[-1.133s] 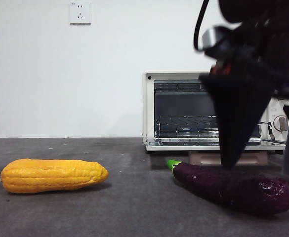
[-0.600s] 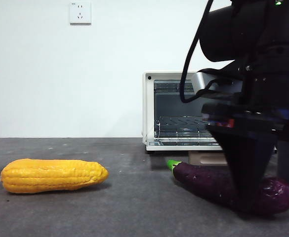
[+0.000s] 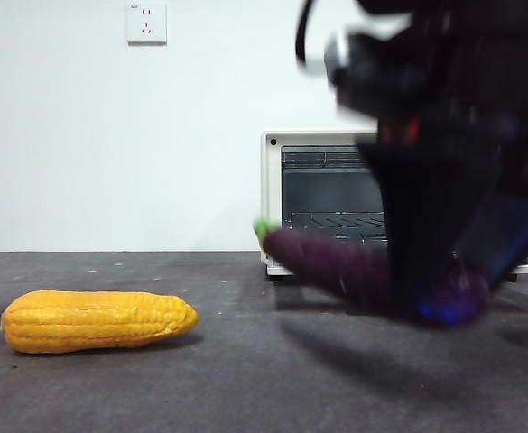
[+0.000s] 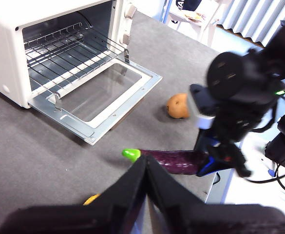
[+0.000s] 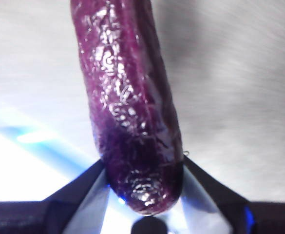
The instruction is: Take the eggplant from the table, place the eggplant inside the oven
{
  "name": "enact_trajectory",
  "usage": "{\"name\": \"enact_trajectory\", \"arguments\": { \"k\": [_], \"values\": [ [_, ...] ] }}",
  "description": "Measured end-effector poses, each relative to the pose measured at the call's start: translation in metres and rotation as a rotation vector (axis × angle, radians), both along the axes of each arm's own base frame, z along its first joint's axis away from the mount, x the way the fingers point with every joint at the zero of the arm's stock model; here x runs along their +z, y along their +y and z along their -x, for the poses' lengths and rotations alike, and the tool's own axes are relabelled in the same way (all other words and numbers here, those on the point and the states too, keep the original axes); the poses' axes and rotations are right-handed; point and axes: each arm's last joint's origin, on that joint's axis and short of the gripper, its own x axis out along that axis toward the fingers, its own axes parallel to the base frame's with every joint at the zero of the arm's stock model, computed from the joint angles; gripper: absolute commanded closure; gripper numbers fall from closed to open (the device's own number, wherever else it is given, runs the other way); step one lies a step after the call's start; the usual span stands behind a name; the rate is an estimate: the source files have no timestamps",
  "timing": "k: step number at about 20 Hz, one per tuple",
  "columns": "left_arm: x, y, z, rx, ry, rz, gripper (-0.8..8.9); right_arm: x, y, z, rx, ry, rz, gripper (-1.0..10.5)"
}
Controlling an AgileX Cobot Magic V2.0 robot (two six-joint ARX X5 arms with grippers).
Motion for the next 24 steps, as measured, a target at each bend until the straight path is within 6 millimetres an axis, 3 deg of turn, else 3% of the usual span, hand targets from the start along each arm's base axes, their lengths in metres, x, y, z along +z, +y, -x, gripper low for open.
{"name": "enact_trajectory", "arguments": {
  "k": [3,7,18,24],
  "values": [
    [0.000,0.000,-0.001,0.000,0.002,0.000,8.19,0.022,-0.009,0.009,-0.017,-0.045,-0.097,9.6],
    [-0.001,-0.001,-0.001,-0.006,0.004,-0.001,8.19,0.029,-0.020,-0.002,-0.086,-0.063,-0.125,9.6],
    [-0.001,-0.011,0.003,-0.072,0.004,-0.001,8.19,0.046,-0.085,-0.069,-0.386,0.022,-0.399,9.6],
    [-0.001,-0.011,0.003,-0.072,0.004,-0.001,8.19,0.066,-0.089,-0.121,-0.446,0.043,-0.430,9.6]
  ]
}}
